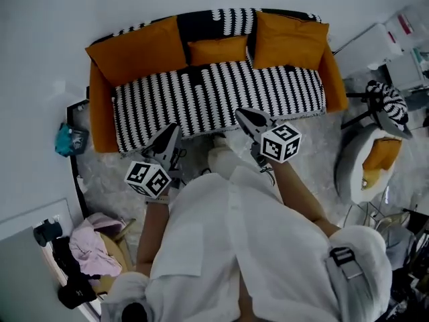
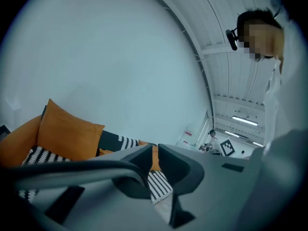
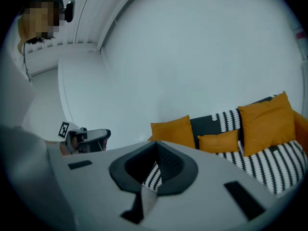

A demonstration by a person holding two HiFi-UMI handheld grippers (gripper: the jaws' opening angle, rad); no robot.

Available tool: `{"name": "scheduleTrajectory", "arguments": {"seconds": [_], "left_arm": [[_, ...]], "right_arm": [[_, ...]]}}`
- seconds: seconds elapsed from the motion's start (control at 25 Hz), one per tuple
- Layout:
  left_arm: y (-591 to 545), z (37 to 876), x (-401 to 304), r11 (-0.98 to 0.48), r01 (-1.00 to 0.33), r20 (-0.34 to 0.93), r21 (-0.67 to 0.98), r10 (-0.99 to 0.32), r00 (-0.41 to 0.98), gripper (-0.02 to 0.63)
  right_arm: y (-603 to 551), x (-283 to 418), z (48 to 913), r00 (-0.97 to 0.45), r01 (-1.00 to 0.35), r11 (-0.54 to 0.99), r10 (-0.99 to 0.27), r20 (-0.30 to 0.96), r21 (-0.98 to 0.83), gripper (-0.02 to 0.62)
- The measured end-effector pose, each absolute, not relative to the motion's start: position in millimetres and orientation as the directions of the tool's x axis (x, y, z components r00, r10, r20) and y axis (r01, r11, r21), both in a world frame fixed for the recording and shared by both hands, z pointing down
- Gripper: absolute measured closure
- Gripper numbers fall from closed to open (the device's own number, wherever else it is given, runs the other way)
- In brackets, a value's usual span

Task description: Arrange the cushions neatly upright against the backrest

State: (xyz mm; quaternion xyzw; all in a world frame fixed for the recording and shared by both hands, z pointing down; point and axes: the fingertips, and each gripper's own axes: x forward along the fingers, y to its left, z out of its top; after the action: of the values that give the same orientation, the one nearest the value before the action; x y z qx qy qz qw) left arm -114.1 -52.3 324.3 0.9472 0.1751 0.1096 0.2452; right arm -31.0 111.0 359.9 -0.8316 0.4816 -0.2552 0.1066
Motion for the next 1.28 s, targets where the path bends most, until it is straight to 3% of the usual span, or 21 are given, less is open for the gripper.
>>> {"name": "scheduleTrajectory", "arguments": {"seconds": [0.56, 0.88, 1.28], "left_arm": [[76.8, 306.4, -168.4, -0.829, 0.255, 0.106, 0.497, 0.350, 0.931, 0.574], [88.7, 245.7, -192.0, -0.940, 0.195, 0.004, 0.281, 0.204, 0.979, 0.574], [124.9, 180.3, -224.9, -0.983, 0.134, -0.088, 0.125, 0.124, 0.988, 0.574]], "right_arm": [[257.0, -78.6, 313.8, 0.447, -0.807, -0.520, -0.848, 0.286, -0.279, 0.586], [400.9, -74.6, 241.3, 0.653, -0.734, -0.668, -0.744, 0.143, -0.123, 0.588], [497.1, -92.9, 188.7, 0.743, -0.669, -0.742, -0.670, -0.008, -0.052, 0.589]]}}
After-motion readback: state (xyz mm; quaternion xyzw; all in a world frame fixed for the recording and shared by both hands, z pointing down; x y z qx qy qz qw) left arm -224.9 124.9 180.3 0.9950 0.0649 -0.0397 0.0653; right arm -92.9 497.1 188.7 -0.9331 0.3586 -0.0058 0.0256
